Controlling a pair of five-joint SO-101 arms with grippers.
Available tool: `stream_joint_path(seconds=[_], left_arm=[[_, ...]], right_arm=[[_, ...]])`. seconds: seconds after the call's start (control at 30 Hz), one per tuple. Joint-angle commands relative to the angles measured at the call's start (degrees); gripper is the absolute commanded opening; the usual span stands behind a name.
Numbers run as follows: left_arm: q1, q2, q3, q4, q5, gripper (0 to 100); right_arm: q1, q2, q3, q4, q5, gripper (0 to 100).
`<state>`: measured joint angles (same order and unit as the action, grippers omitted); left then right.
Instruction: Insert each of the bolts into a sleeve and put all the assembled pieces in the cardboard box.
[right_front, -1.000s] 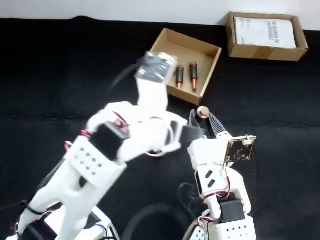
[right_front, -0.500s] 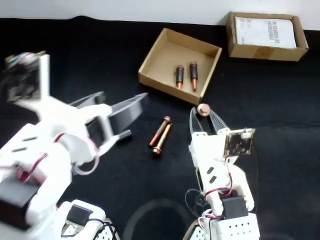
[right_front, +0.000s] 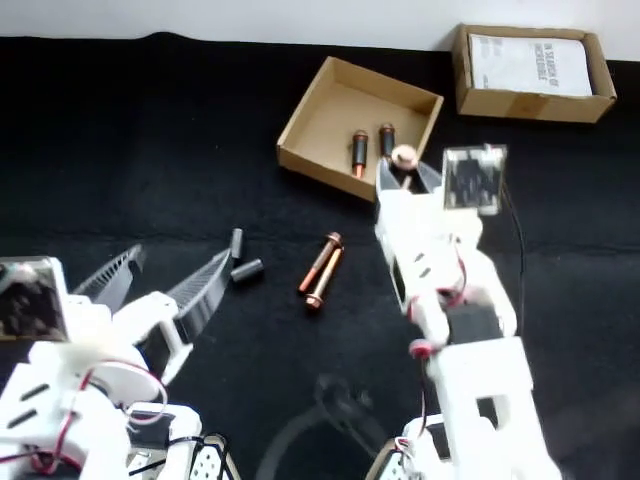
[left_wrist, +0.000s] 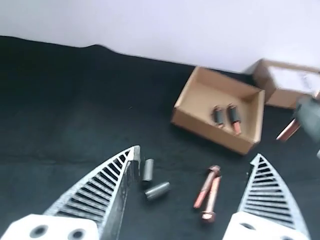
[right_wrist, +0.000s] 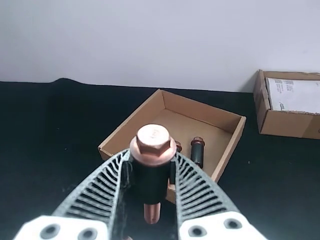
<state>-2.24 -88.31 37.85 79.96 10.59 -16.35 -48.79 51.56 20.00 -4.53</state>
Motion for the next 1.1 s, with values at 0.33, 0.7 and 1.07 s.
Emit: stream_joint_path(seconds=[0.33, 0.7, 1.07], left_arm=[[-13.6, -15.5, 19.6, -6.4, -1.3, 34], [-23.6, -15.6, 37.8, -7.6, -1.3, 34], [-27.0, -15.6, 55.4, -23.6, -1.3, 34]], right_arm=[[1.6, 35.7, -34.9, -1.5, 0.5, 0.7], [3.0, 62.1, -59.6, 2.6, 0.5, 0.7], [3.1, 88.7, -97.0, 25.6, 0.9, 0.9]])
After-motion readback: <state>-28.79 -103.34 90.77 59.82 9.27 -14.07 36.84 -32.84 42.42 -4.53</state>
